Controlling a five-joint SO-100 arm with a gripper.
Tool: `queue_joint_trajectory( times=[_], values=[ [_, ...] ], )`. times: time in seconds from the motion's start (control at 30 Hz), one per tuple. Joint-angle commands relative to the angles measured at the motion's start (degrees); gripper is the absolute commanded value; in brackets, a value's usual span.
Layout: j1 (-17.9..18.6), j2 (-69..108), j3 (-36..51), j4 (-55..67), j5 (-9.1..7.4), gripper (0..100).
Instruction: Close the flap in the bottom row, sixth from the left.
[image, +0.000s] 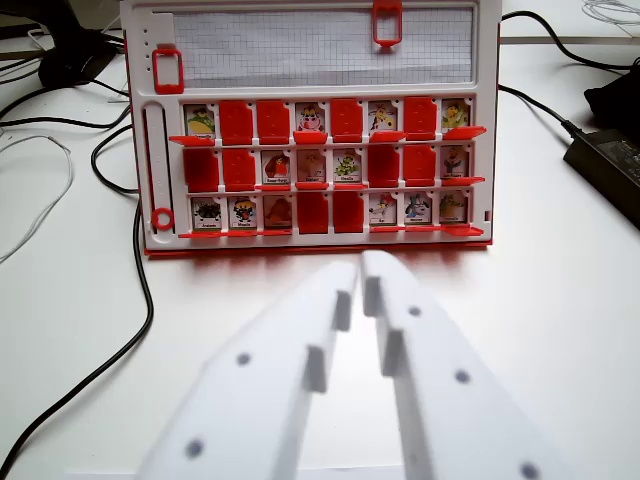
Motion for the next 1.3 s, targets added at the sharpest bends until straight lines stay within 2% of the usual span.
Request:
queue_joint_trajectory(
  times=[0.0, 0.2, 0.4, 0.7, 0.93, 1.2, 1.27],
  values=[
    [0.0, -0.5, -2.2, -2.0, 0.18, 0],
    [1.1, -2.5, -1.7, -4.1, 0.18, 0],
    [4.5, -14.4, -4.7, -6.9, 0.88, 0],
    [6.3, -30.5, -7.8, -10.0, 2.02, 0],
    [7.7, -40.9, -4.7, -14.9, 2.99, 0],
    [9.5, -52.9, 1.4, -28.5, 0.44, 0],
    [9.6, -56.9, 1.8, -32.4, 0.26, 0]
  ],
)
